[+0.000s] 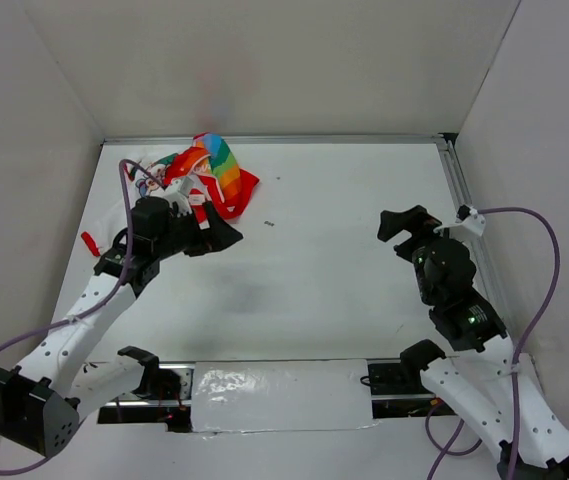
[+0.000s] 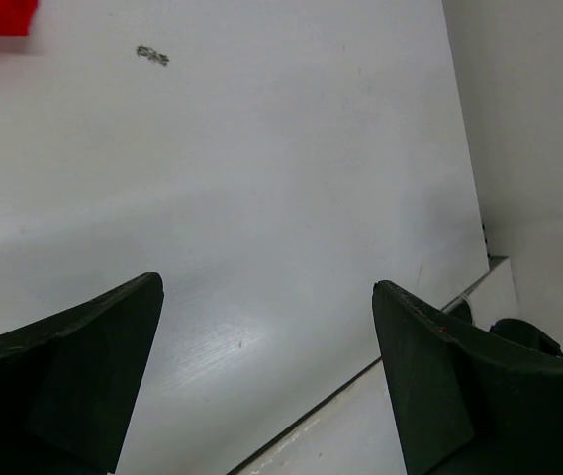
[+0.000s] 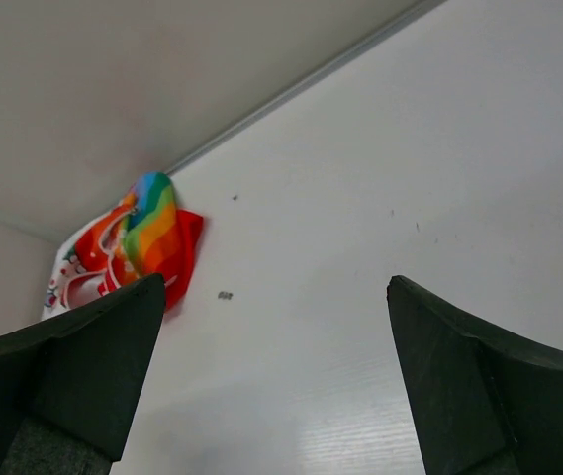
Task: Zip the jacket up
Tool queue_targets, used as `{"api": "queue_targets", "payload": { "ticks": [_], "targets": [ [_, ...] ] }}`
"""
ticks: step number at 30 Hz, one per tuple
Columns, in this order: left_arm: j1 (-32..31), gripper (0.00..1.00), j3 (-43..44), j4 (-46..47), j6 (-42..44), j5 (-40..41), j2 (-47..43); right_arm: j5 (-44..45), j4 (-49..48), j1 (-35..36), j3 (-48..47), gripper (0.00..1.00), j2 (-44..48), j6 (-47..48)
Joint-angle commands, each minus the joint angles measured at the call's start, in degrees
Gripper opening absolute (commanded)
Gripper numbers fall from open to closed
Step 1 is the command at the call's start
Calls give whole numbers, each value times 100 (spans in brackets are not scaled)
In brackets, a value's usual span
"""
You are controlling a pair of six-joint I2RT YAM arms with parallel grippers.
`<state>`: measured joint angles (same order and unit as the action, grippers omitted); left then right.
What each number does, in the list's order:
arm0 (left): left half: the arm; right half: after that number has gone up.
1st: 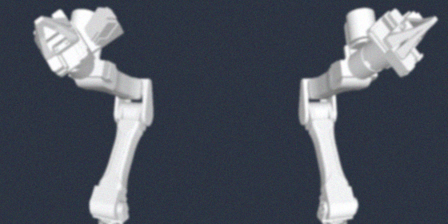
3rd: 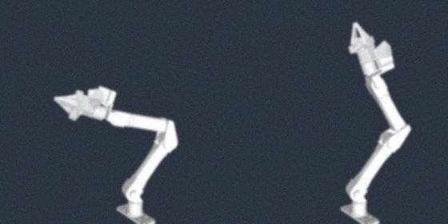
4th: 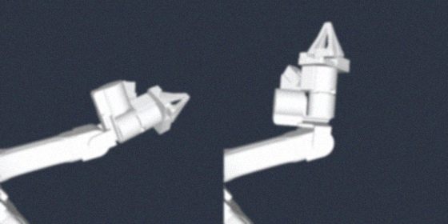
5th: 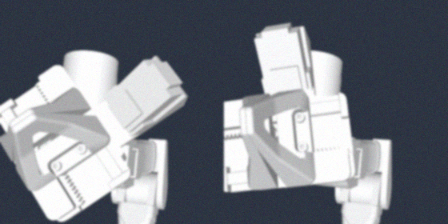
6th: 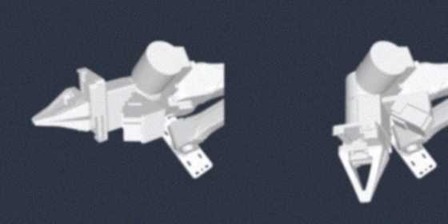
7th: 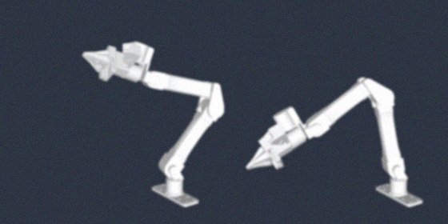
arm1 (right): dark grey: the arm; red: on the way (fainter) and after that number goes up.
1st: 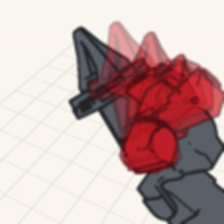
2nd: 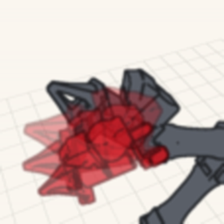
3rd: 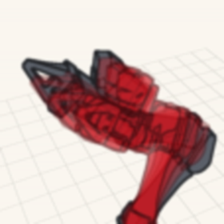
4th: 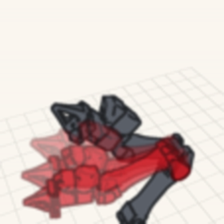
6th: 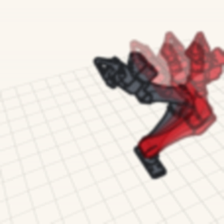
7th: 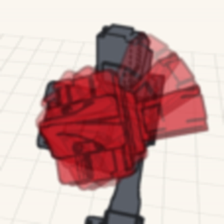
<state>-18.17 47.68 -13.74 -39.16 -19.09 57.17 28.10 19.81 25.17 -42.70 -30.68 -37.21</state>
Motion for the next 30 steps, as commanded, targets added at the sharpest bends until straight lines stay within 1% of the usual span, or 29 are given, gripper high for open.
{"api": "queue_targets", "payload": {
  "ticks": [1,2,5,6,7,8,9,10,11,12,13,14,15,16,17,18,19,21,23,24,26,29,30],
  "targets": [
    [-20,99,294,-321,84,721,-21,144,198,-29,-19,100,-254,56],
    [-20,99,399,-427,66,1019,22,170,224,5,-72,100,-385,65],
    [-28,99,566,-769,22,1494,224,275,155,14,-107,100,-666,249],
    [-11,99,654,-823,31,1757,286,362,189,23,-159,100,-729,249],
    [24,99,663,-728,135,1829,408,441,285,15,-186,100,-808,145],
    [85,99,637,-614,206,1847,470,625,399,23,-291,100,-930,-65],
    [216,99,681,-543,302,1604,540,749,540,15,-327,100,-992,-311],
    [522,99,742,-516,382,1410,741,880,663,14,-362,100,-1063,-478],
    [665,99,925,-559,374,1304,865,890,647,14,-362,100,-1089,-419],
    [944,99,1119,-664,200,1425,1145,812,594,6,-353,100,-1090,-279],
    [1052,99,1121,-665,198,1635,1287,811,542,-12,-353,100,-1081,-252],
    [1288,99,1477,-1066,-220,2080,1593,585,358,-29,-231,100,-1055,-104],
    [1290,99,1481,-1070,-224,2242,1596,583,270,-30,-230,100,-1054,-102],
    [1542,99,1629,-1435,-389,2295,1926,513,182,-64,-117,100,-1011,-24],
    [1675,99,1961,-1595,-530,2252,2147,304,94,-82,-55,100,-1002,21],
    [1781,99,2095,-1719,-540,2165,2341,180,-64,-117,-11,100,-993,108],
    [2000,99,2235,-1798,-584,2121,2761,109,-91,-135,16,100,-1002,126],
    [2151,99,2535,-1930,-602,2059,3376,-49,-170,-196,68,100,-1028,196],
    [2178,99,2780,-1975,-637,2085,3730,-155,-215,-240,104,100,-1045,267],
    [2195,99,2860,-2053,-681,2120,4071,-277,-276,-267,121,100,-1080,276],
    [2187,99,3254,-2430,-934,2338,4520,-462,-372,-293,156,100,-1151,337],
    [2213,99,3502,-2336,-980,2498,4969,-551,-417,-319,165,100,-1247,355],
    [2230,99,3563,-2257,-962,2428,5110,-603,-434,-328,165,100,-1248,355]
  ]
}}
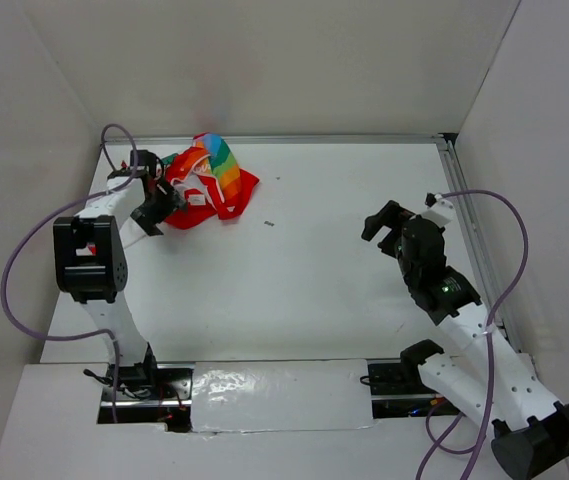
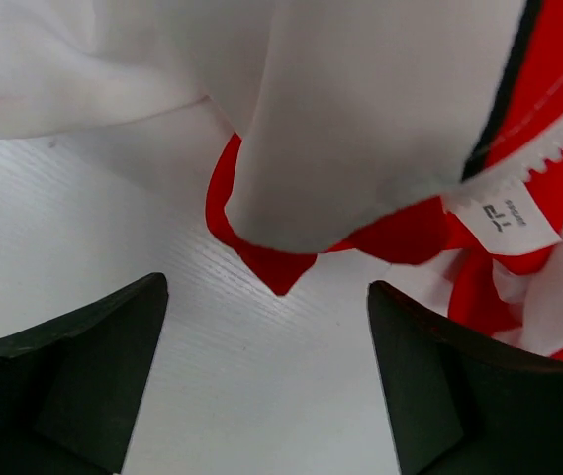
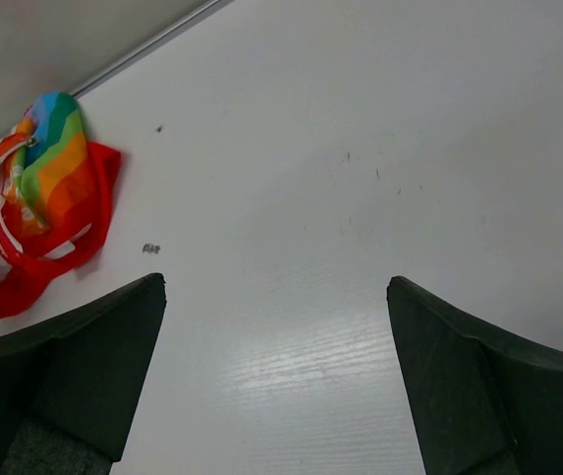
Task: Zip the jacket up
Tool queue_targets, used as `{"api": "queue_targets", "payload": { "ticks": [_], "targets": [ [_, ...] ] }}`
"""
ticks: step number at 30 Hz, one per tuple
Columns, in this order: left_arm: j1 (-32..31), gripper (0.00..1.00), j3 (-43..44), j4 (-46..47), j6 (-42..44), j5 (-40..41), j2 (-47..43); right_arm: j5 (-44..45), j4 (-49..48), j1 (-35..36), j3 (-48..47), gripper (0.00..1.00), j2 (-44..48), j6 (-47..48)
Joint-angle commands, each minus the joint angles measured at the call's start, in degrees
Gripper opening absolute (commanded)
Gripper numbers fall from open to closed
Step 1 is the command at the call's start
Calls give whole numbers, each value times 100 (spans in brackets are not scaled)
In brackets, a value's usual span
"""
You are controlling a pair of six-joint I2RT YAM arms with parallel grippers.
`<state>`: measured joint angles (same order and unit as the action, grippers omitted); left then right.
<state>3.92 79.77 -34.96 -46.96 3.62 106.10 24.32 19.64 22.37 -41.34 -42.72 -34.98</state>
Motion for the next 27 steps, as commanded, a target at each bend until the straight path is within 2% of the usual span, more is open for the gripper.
{"api": "queue_targets", "payload": {
  "ticks": [1,3,4,5,6,7,9,13,14,17,18,19,22,23,24,26,27],
  "targets": [
    [47,91,625,-151,-182,52,357,-260,-443,-49,56,100,-70,132],
    [47,75,829,14,-77,-203,691,-383,-505,-66,82,100,-114,167],
    [56,54,969,59,-68,-256,762,-427,-514,-75,91,100,-114,193],
    [47,39,1014,129,-33,-308,823,-462,-514,-66,91,100,-131,211],
    [56,14,1110,182,2,-422,876,-437,-496,-84,74,100,-131,220],
    [30,0,1155,139,-32,-406,894,-428,-461,-84,65,100,-131,211],
    [-23,0,1182,94,2,-423,772,-410,-426,-75,65,100,-114,202],
    [-339,0,324,612,240,-397,-61,-673,-513,-93,74,100,-131,237],
    [-818,0,111,700,249,-388,-525,-769,-566,-93,74,100,-149,237],
    [-1541,0,-654,972,258,-54,-1421,-998,-680,-84,100,100,-219,290],
    [-2040,0,-829,1043,257,-159,-1635,-1042,-663,-101,57,100,-245,299],
    [-2506,0,-1136,1305,327,-673,-2028,-1052,-611,-101,39,100,-298,290],
    [-3202,0,-1770,1859,530,-1947,-2567,-1017,-558,-128,-5,100,-386,220],
    [-3622,0,-1902,2261,565,-2196,-2829,-1025,-549,-171,-14,100,-482,194],
    [-3775,0,-2025,2370,739,-2434,-2919,-1078,-514,-206,-49,100,-553,150],
    [-4082,78,-1948,2362,881,-2901,-2920,-1209,-322,-346,-180,100,-763,-86],
    [-4136,99,-1773,2092,977,-2867,-2885,-1253,-251,-417,-242,100,-851,-157]
  ]
}}
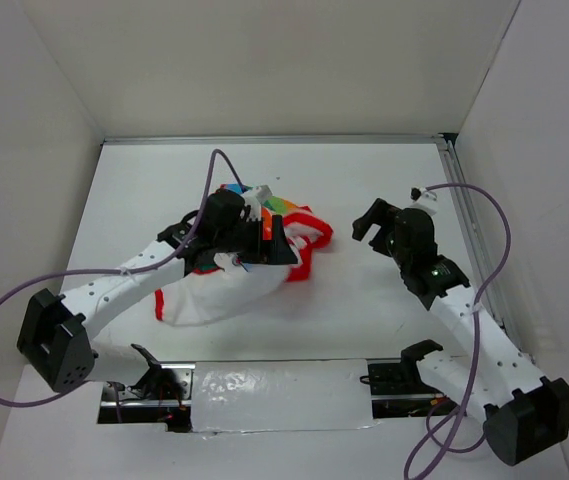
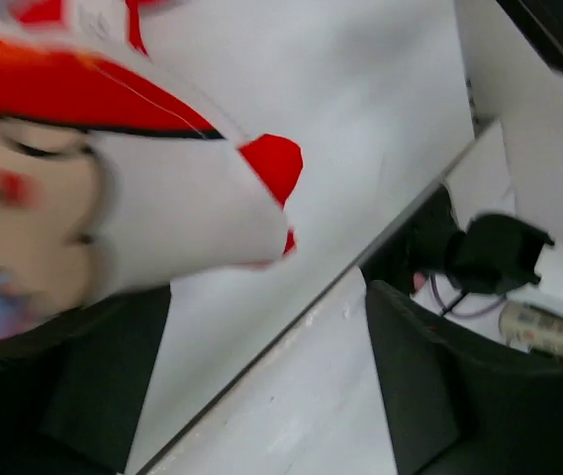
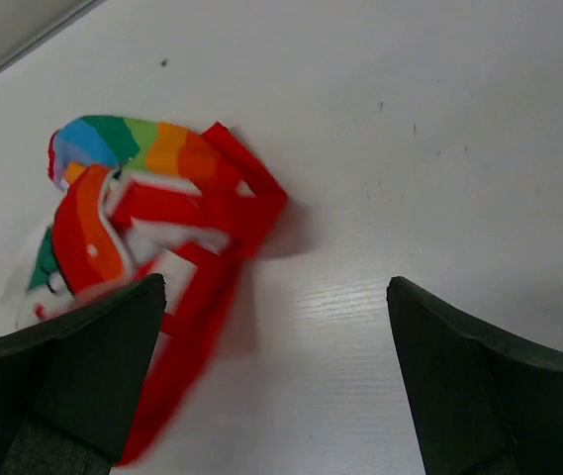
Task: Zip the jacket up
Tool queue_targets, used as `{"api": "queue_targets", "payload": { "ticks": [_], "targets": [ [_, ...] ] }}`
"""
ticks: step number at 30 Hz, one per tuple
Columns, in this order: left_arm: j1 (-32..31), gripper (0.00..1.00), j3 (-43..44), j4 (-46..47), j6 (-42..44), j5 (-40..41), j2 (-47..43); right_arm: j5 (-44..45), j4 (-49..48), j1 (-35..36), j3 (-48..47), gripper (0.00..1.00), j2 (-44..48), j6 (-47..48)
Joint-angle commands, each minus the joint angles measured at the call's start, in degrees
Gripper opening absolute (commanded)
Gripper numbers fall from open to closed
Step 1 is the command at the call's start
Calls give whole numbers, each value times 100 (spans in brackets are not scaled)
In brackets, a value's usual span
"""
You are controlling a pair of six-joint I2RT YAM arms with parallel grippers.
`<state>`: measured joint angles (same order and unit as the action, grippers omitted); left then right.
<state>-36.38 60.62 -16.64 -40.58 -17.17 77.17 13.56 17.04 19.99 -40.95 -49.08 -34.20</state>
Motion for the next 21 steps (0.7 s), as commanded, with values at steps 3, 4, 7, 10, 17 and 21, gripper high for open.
{"api": "queue_targets", "payload": {
  "ticks": [3,4,7,10,17,21],
  "targets": [
    [-203,99,354,-302,244,-87,88,-423,282,-381,-370,100,-523,-500],
    [-168,99,345,-374,217,37,45,-485,283,-408,-344,100,-602,-544],
    [-10,99,188,-576,16,729,-175,-732,300,-478,-90,100,-673,-772],
    [578,99,73,-822,-160,986,-333,-916,230,-443,200,100,-778,-1071],
    [1589,99,449,-991,-171,1499,831,-916,186,-294,447,100,-1349,-1335],
    [1643,99,1852,-1060,172,1435,2081,-1031,-156,-232,710,100,-1464,-1616]
  ]
}}
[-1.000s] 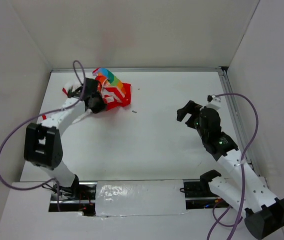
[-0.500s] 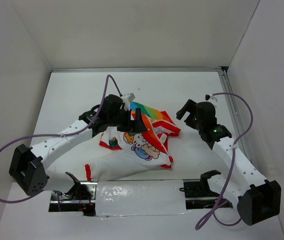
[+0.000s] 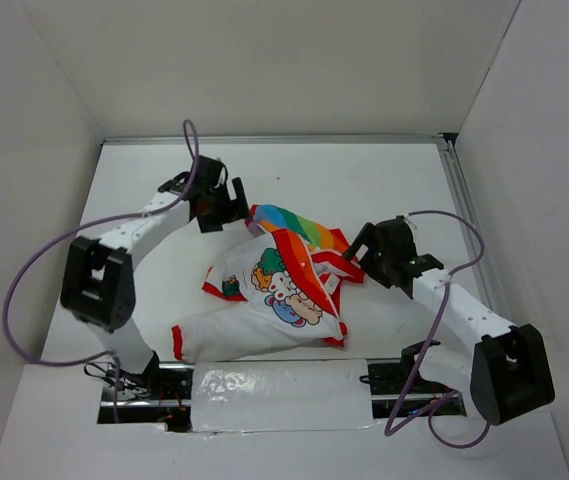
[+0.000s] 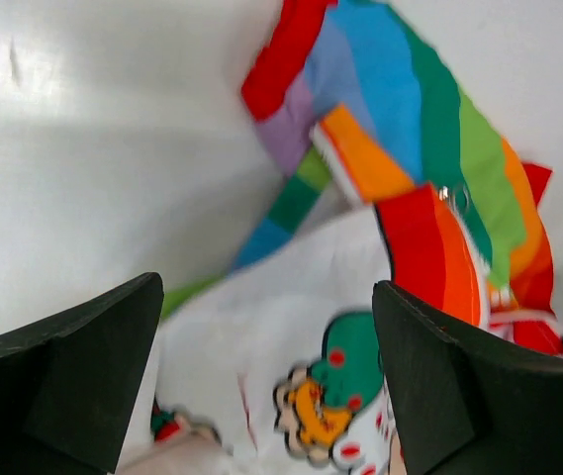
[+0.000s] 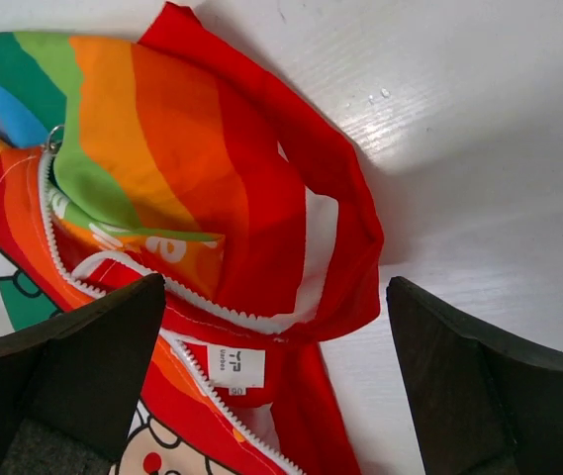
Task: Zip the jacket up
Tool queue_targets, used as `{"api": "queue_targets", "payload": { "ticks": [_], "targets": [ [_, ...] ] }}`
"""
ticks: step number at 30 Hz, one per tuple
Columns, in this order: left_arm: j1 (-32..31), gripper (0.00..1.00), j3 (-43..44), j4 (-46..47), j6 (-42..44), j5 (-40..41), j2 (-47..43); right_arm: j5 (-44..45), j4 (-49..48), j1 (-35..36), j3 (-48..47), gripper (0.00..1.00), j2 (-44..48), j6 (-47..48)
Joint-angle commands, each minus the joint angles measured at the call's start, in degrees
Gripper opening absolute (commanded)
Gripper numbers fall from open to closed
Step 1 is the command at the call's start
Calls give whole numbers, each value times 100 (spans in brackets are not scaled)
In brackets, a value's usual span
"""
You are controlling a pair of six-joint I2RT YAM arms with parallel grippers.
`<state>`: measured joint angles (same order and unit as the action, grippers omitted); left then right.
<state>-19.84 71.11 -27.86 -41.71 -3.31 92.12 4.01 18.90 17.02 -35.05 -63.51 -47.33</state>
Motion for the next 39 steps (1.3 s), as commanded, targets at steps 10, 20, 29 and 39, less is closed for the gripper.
{"api": "queue_targets", "payload": {
  "ticks": [10,20,29,39],
  "targets": [
    [-152,99,3531,-685,603,94,3451,-67,-808,-163,332,100,48,-461],
    [-187,59,3656,-485,761,-468,4148,-531,-966,-647,472,98,-135,-400],
    [-82,0,2549,59,744,-416,2789,-1665,-1643,-621,297,36,-1321,-128],
    [41,0,1284,342,770,287,-217,1369,-203,-357,-1178,0,336,162]
  ]
}}
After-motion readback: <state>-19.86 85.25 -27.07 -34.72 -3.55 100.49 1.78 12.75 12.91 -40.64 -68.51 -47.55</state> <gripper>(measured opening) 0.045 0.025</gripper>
